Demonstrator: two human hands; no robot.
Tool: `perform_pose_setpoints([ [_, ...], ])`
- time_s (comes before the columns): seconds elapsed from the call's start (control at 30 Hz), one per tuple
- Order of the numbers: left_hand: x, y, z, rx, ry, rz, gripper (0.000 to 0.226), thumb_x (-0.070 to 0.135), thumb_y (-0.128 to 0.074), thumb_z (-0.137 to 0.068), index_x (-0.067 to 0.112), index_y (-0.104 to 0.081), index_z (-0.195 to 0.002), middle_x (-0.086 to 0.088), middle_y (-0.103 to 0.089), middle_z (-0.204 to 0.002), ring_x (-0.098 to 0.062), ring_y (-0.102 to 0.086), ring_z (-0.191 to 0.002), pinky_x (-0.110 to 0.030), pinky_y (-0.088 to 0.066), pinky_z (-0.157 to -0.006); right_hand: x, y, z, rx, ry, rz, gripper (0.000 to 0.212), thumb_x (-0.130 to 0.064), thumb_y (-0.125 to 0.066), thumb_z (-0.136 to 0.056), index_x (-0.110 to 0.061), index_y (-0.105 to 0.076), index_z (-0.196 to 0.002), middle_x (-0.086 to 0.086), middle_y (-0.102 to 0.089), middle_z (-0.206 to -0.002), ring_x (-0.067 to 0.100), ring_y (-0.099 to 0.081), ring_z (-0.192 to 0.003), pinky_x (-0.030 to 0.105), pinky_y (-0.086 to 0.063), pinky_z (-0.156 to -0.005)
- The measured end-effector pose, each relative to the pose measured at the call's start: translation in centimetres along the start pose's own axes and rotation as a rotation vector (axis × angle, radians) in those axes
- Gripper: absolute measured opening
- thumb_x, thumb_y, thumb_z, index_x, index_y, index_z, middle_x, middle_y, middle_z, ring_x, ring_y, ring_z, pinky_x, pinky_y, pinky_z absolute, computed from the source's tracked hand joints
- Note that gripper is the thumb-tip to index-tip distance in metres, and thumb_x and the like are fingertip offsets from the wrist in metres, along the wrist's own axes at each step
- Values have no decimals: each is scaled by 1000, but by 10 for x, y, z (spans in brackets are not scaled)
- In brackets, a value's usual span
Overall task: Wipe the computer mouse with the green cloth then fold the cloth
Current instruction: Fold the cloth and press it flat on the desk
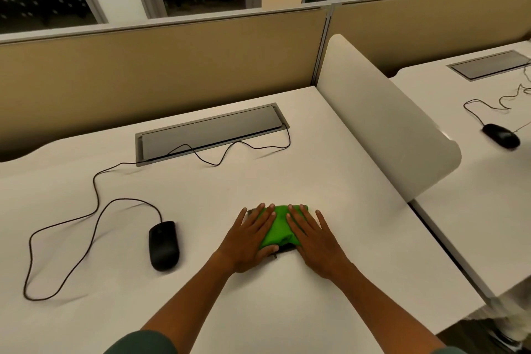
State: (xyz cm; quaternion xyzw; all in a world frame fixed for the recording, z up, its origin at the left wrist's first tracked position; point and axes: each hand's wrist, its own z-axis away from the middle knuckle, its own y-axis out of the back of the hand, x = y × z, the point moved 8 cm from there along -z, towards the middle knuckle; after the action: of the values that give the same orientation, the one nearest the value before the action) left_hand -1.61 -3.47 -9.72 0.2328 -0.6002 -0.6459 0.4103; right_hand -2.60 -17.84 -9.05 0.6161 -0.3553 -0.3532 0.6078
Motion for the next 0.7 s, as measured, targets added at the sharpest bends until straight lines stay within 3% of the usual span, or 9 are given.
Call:
perform_pose_setpoints([
  [0.17,-4,-6,4,5,51,-22,75,63,-16,-93,22,5,-152,3,12,-162,-22,16,-148,-53,5,-120,3,-6,3,-81,-40,-14,66,-31,-46,-91,-12,-24,-150,5,-18,-159,29,-14,-146,51,-6,-114],
  [0.33,-3,-7,3,-21,85,85,90,79,-14,-83,26,12,-151,0,24,-159,-20,24,-146,-50,11,-119,5,-3,5,-99,-61,-140,73,-57,-28,-93,-18,-11,-153,0,3,-162,22,5,-148,51,0,-119],
  [0.4,-8,0,5,30,134,216,88,78,-20,-85,28,5,-152,-1,21,-160,-19,19,-148,-46,6,-119,13,7,4,-21,-167,-297,72,-57,-36,-93,-18,-19,-151,4,-10,-161,23,-9,-147,47,-14,-119],
  [0.43,-13,6,7,86,179,273,83,73,-27,-87,26,-4,-153,-4,12,-163,-21,8,-150,-44,-2,-121,22,14,5,56,-256,-398,68,-52,-45,-93,-16,-28,-148,7,-27,-156,24,-26,-142,44,-28,-114],
  [0.5,-27,15,13,225,304,365,68,56,-44,-92,20,-29,-148,-11,-24,-157,-28,-23,-142,-40,-25,-115,40,22,9,181,-484,-624,52,-35,-58,-93,-15,-43,-138,7,-57,-126,22,-54,-114,38,-48,-94],
  [0.53,-33,17,16,277,368,413,59,48,-50,-93,17,-39,-143,-11,-40,-146,-29,-36,-132,-38,-34,-108,45,20,11,188,-581,-726,45,-28,-61,-92,-14,-48,-133,5,-64,-108,21,-60,-98,36,-53,-83],
  [0.6,-40,17,17,325,448,525,46,38,-56,-92,16,-50,-132,-7,-56,-121,-27,-48,-113,-35,-41,-94,49,14,9,124,-695,-837,37,-22,-65,-90,-13,-54,-125,2,-66,-83,18,-63,-78,35,-56,-71],
  [0.7,-40,17,14,343,497,673,40,31,-65,-87,15,-54,-122,-3,-60,-99,-23,-56,-94,-26,-43,-77,49,8,7,59,-813,-937,38,-25,-72,-84,-16,-58,-118,2,-66,-80,20,-63,-79,32,-55,-69],
])
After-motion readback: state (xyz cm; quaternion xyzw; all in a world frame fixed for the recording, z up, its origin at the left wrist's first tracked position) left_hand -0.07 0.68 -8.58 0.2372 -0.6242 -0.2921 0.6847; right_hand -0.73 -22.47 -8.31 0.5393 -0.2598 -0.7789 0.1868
